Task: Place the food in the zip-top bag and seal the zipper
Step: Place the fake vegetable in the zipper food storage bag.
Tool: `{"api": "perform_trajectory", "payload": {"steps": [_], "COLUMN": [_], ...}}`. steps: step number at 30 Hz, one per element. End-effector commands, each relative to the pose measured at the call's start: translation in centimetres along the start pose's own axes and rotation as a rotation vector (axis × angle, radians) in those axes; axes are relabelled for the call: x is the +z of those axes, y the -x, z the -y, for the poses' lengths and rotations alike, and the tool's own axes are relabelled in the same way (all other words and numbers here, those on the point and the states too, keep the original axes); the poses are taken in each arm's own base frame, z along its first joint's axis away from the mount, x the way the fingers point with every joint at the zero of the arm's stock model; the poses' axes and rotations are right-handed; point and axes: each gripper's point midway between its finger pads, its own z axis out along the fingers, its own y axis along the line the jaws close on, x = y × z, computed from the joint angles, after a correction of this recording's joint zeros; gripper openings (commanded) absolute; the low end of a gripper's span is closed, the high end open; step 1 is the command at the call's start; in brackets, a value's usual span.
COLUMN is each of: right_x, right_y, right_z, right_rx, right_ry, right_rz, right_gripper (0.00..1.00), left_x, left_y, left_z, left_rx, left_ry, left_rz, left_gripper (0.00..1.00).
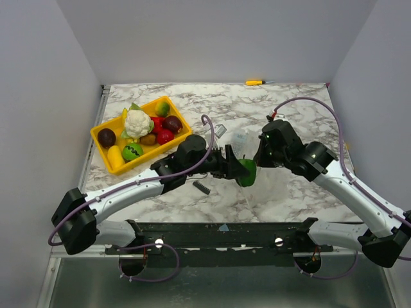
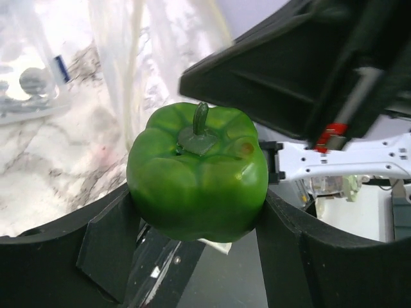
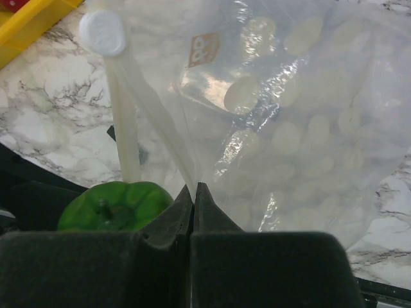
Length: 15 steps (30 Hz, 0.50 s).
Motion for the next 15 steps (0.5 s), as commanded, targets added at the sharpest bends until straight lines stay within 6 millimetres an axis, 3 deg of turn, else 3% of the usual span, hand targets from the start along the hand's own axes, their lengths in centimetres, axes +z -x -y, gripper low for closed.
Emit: {"api": "perform_trajectory", "payload": {"steps": [1,9,15], "right_x": [-1.3,-2.3,-2.0], "right_y": [2.1,3.1,2.8], "right_z": [-1.8,-2.7,-3.4], "right_rx": [0.044,0.092,0.112], "right_ry": [0.079,0.132,0.166], "right_rz": [0.066,0.105,0.092], "right_gripper": [0.00,0.00,0.00], "left_x": [0.2,0.1,0.2], "left_y": [-2.3,-2.0,-1.5], "left_z": [-3.3,-3.0,-1.9], "left_rx": [-0.050,-0.072,-0.109], "left_ry": [0.159,0.169,0.147], "left_rz": [-0.082,-0.077,-0.065], "left_gripper": [0.41,0.50,0.67]}}
